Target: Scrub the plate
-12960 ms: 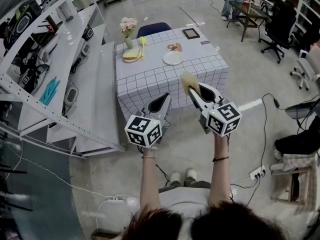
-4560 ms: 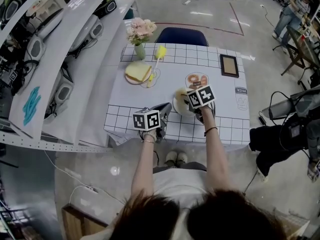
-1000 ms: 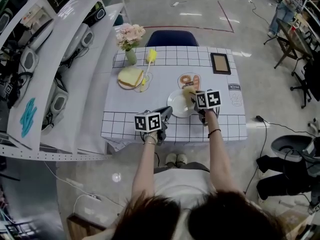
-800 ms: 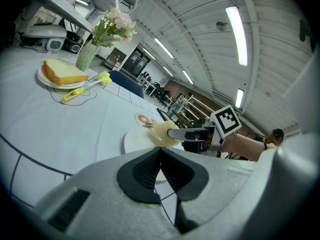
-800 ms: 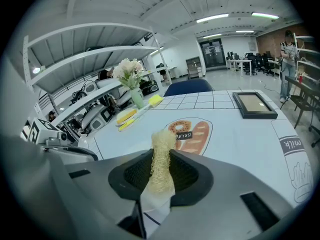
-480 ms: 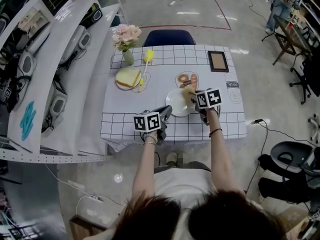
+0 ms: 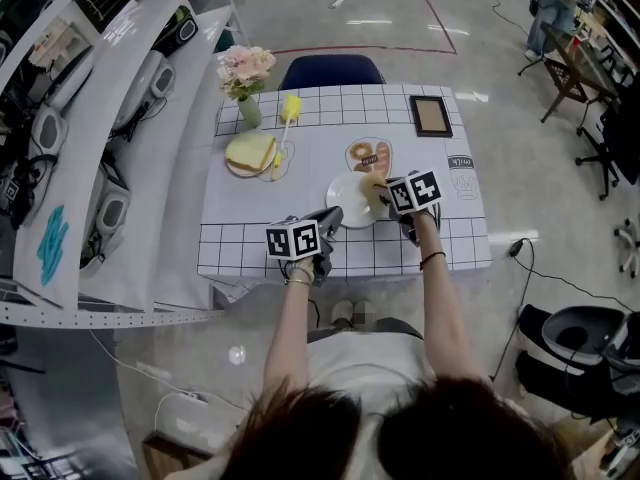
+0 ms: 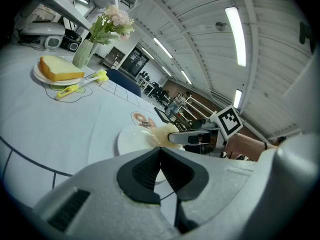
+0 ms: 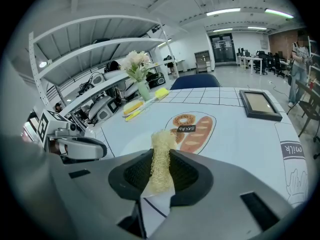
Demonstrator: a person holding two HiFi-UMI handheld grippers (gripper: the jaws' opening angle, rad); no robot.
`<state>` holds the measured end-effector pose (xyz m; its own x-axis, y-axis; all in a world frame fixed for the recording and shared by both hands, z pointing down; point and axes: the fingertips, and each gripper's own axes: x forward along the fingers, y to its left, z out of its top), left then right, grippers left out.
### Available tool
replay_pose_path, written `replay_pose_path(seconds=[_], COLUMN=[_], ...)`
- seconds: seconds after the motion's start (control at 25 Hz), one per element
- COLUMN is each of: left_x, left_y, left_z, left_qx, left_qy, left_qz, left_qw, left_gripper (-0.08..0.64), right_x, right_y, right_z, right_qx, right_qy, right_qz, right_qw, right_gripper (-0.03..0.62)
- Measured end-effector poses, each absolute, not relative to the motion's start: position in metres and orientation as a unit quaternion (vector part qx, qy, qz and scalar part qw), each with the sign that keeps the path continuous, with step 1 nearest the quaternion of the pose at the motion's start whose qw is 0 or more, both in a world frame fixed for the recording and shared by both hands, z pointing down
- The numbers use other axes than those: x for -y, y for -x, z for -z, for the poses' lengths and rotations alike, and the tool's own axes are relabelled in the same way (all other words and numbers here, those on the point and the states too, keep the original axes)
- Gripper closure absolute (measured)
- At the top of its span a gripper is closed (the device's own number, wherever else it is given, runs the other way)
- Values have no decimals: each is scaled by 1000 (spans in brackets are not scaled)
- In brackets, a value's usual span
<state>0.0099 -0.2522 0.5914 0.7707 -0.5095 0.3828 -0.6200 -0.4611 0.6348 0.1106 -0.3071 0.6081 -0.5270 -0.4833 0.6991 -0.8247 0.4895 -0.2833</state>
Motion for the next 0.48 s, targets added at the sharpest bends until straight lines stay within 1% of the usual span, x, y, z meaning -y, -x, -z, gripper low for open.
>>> replay_pose_path(seconds=[0.48], left_x=[248], left_y=[-11], left_z=[-592], left_qx=[331], left_qy=[-852], left_qz=[-74], left_qw=[399], left_gripper=[549], right_x=[295], right_y=[-109], right_z=[-609], right_qx=[819], right_qy=[-381], right_qz=[-312], right_qw=[296], right_gripper=[518])
